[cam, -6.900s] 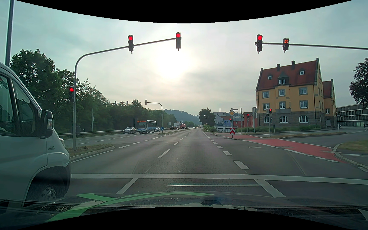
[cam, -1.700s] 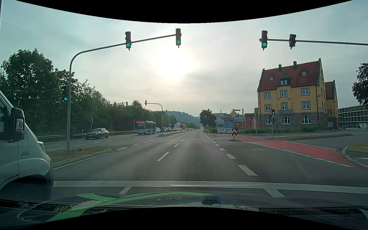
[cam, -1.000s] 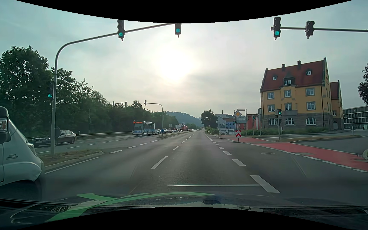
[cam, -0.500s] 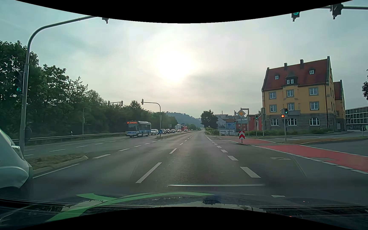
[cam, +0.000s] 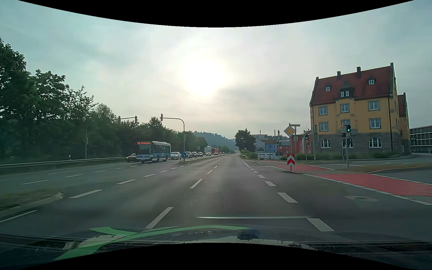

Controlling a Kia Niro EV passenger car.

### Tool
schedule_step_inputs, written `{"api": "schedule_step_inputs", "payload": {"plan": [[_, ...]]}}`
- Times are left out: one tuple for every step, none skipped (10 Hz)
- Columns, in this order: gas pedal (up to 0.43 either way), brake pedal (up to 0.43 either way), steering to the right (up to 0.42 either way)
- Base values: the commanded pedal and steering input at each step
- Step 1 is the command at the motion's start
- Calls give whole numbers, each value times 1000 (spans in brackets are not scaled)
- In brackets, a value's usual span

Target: Follow the waypoints while adhering to traffic rules and regulations

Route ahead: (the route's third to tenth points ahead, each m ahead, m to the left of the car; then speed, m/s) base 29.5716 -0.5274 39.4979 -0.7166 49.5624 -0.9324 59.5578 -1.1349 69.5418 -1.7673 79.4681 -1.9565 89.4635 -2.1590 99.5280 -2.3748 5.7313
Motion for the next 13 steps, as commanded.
{"api": "schedule_step_inputs", "payload": {"plan": [[661, 0, 2], [661, 0, 2], [661, 0, 2], [661, 0, 2], [661, 0, 0], [622, 0, 0], [591, 0, 0], [591, 0, 0], [591, 0, 0], [591, 0, -1], [591, 0, -2], [591, 0, -2], [591, 0, -2]]}}
